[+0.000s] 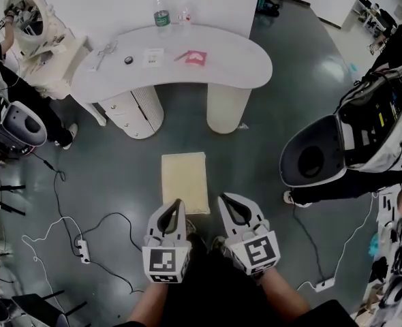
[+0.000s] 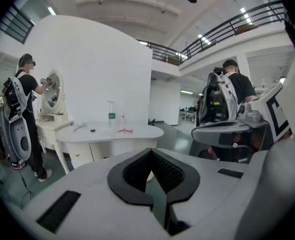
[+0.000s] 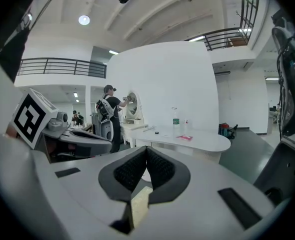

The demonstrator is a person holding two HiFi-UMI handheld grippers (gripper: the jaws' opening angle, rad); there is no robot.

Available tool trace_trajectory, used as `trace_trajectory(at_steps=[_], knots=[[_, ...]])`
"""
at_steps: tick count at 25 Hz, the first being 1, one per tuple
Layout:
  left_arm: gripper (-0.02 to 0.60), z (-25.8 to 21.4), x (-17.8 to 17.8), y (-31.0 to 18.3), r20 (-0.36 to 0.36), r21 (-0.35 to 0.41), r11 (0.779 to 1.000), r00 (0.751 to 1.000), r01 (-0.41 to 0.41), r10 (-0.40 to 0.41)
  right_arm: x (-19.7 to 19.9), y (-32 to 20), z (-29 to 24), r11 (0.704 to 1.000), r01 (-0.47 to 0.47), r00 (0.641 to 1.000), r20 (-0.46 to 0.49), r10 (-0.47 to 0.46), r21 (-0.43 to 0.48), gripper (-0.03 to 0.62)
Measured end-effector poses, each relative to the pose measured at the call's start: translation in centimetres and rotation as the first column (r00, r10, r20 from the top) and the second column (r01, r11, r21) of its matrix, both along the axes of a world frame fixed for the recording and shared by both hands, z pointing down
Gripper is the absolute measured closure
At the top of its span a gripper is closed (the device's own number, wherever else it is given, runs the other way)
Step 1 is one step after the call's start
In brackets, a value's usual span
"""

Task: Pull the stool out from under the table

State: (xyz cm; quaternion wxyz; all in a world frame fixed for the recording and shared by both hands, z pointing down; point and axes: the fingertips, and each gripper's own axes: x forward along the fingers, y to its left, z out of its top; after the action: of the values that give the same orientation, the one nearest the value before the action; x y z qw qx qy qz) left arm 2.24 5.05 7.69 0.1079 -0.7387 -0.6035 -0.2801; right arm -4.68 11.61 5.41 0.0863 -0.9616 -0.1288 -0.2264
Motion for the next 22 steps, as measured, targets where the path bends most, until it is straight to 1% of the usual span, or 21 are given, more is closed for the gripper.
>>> trace_trajectory(at_steps=[4, 7, 11, 13, 16, 19, 22], knots=[[0.575, -2.8, -1.9, -1.6, -0.026, -0.036, 0.998, 0.998, 0.053, -0.054, -2.3, -1.7, -2.6, 0.999, 0.034, 0.999, -0.024, -0.034, -0.026, 0.588], [0.575, -4.7, -2.6, -2.7, -0.034, -0.058, 0.995, 0.996, 0.076, -0.078, -3.2, -3.0, -4.6, 0.999, 0.035, 0.999, -0.041, -0.036, -0.037, 0.588], [0.575, -6.6, -2.5, -3.9, -0.057, -0.09, 0.992, 0.994, 0.088, -0.093, -3.3, -4.3, -6.3, 0.998, 0.031, 0.998, -0.054, -0.034, -0.05, 0.588], [0.575, -7.2, -2.6, -4.4, -0.063, -0.104, 0.992, 0.995, 0.074, -0.081, -3.2, -4.8, -6.9, 0.998, 0.027, 0.998, -0.057, -0.03, -0.054, 0.588], [0.575, -7.6, -1.5, -4.8, -0.063, -0.112, 0.992, 0.996, 0.054, -0.061, -2.2, -5.2, -7.5, 0.998, 0.015, 0.998, -0.06, -0.019, -0.065, 0.588], [0.575, -7.8, 0.5, -4.8, -0.073, -0.127, 0.991, 0.995, 0.053, -0.062, -0.6, -5.4, -7.8, 0.997, 0.013, 0.999, -0.052, -0.018, -0.081, 0.588], [0.575, -8.0, 2.1, -4.6, -0.08, -0.147, 0.988, 0.994, 0.057, -0.069, 0.7, -5.5, -8.0, 0.997, -0.004, 0.998, -0.067, -0.002, -0.082, 0.588]])
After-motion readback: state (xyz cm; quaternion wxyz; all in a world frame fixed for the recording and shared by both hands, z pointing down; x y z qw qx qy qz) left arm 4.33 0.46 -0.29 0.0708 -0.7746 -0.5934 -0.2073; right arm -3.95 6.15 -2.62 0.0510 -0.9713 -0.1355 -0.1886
